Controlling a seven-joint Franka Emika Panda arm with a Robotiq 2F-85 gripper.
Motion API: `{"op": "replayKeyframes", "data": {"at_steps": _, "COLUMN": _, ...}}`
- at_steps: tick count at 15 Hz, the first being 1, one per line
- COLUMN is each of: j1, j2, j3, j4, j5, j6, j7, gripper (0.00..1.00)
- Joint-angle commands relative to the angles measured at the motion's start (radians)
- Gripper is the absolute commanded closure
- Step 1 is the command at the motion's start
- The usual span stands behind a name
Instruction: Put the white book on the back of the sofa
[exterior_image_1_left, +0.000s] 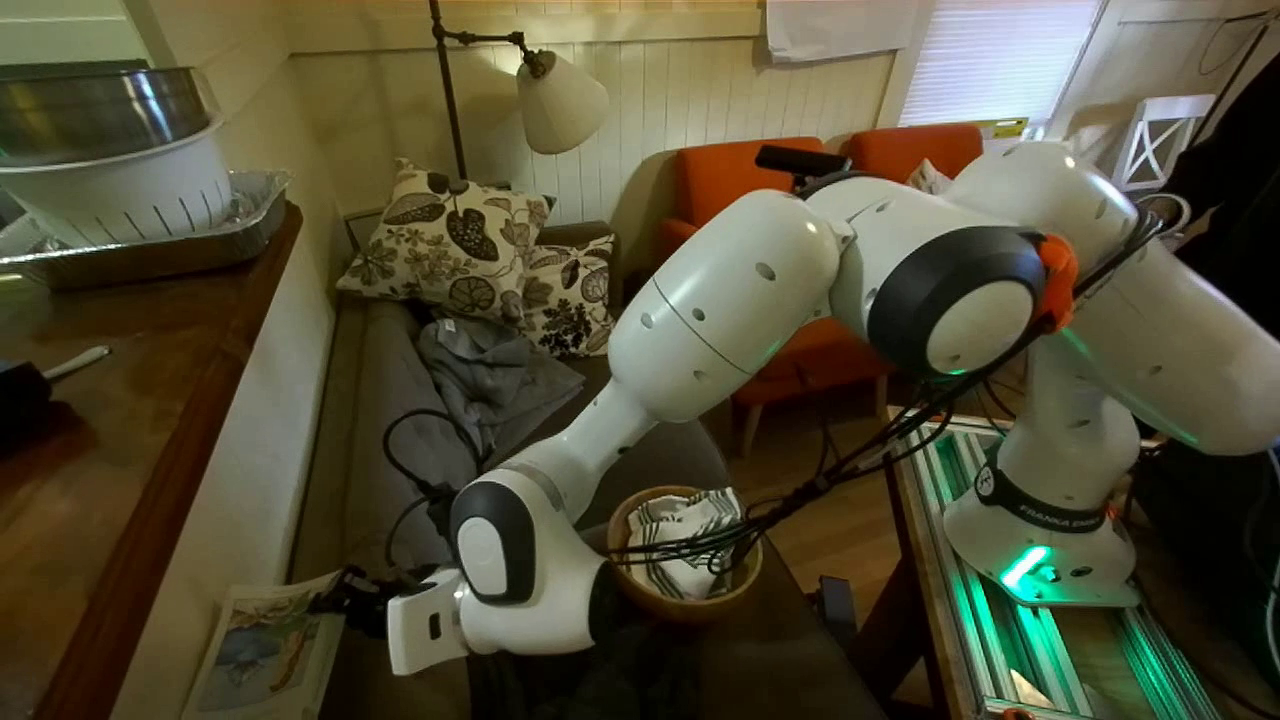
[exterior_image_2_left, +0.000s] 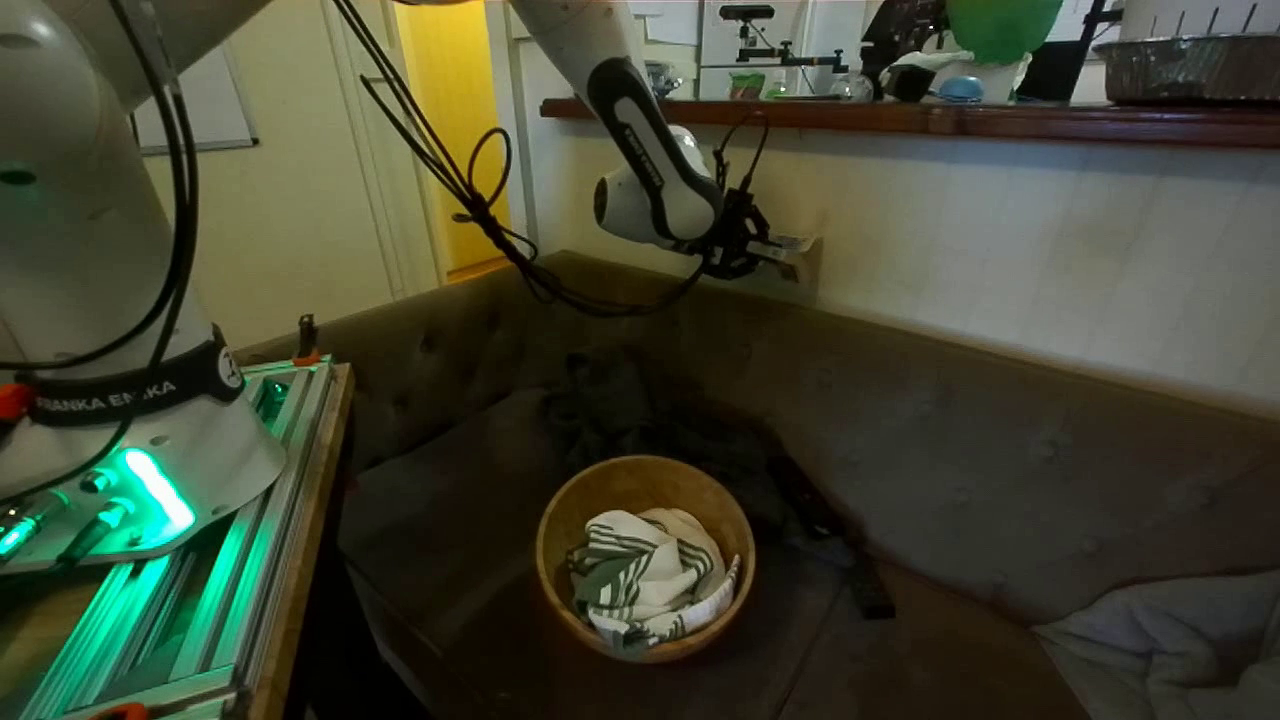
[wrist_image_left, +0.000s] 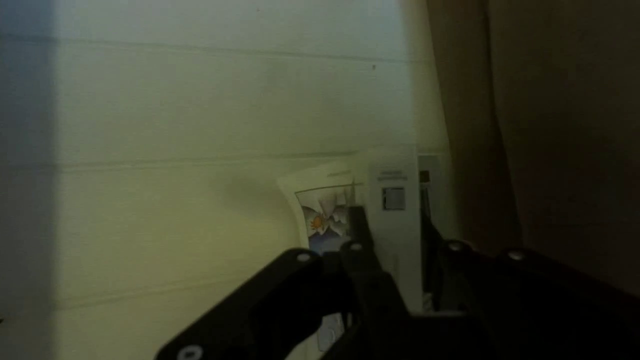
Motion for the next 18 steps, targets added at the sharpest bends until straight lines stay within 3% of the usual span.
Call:
{"op": "replayKeyframes", "data": {"at_steps": 1, "j1": -0.118, "j2": 0.070, "j3": 0.111, "j4": 0.078, "j5": 0.040, "j6": 0.097, "j7": -0.110, "gripper": 0.94}}
{"op": "replayKeyframes", "data": {"at_steps": 4, "j1": -0.173, "j2": 0.113, "j3": 0.160, "j4": 0.093, "j5": 0.120, "j6": 0.164, "j7": -0.231, "gripper": 0.94}}
{"op": "replayKeyframes", "data": {"at_steps": 9, "j1": -0.204, "j2": 0.141, "j3": 0.191, "j4": 0.099, "j5": 0.281, "j6": 0.192, "j7": -0.422, "gripper": 0.94}}
{"op": "replayKeyframes", "data": {"at_steps": 12, "j1": -0.174, "j2": 0.136, "j3": 0.161, "j4": 0.107, "j5": 0.325, "j6": 0.161, "j7": -0.436, "gripper": 0.94}}
{"op": "replayKeyframes", "data": {"at_steps": 18, "j1": -0.134, "j2": 0.121, "j3": 0.124, "j4": 0.079, "j5": 0.406, "j6": 0.126, "j7": -0.679, "gripper": 0.94}}
